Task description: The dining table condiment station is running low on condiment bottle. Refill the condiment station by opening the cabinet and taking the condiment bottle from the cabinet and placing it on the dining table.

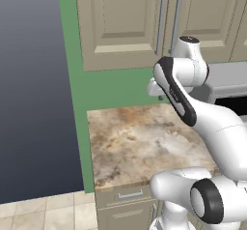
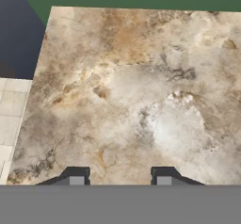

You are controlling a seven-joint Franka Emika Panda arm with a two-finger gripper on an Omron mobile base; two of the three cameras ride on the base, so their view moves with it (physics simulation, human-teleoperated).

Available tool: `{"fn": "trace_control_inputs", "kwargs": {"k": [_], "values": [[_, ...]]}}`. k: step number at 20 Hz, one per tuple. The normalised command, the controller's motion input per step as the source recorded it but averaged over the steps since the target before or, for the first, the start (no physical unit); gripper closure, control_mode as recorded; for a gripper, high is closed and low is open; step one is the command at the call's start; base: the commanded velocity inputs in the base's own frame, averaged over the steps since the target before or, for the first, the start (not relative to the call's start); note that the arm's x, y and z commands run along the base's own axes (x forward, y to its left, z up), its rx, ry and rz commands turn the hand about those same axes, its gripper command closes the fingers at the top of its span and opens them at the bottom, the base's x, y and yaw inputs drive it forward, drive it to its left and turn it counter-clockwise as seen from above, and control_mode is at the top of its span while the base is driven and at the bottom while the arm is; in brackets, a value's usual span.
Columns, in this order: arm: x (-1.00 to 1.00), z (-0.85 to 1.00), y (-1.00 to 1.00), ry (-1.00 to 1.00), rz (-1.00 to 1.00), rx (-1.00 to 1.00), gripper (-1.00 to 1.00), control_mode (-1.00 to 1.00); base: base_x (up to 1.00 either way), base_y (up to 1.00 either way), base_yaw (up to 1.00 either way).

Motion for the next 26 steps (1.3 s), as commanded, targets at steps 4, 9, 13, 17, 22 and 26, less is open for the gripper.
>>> {"fn": "trace_control_inputs", "kwargs": {"k": [4,9,13,17,22,26], "values": [[-0.01,0.00,0.00,-0.01,0.00,0.00,-1.00,-1.00,0.00,0.00,0.00],[0.00,0.00,0.03,-0.02,0.00,0.00,-1.00,-1.00,0.00,0.00,0.00],[-0.68,0.11,0.19,-0.60,0.00,-0.20,-1.00,-1.00,0.00,0.00,0.00],[-0.89,0.49,0.00,-0.82,0.00,-0.22,-1.00,-1.00,0.00,0.00,0.00],[-0.22,0.74,-0.11,-0.59,0.06,0.00,-1.00,-1.00,0.00,0.00,0.00],[0.12,0.43,-0.18,-0.17,0.03,0.23,-1.00,-1.00,0.00,0.00,0.00]]}}
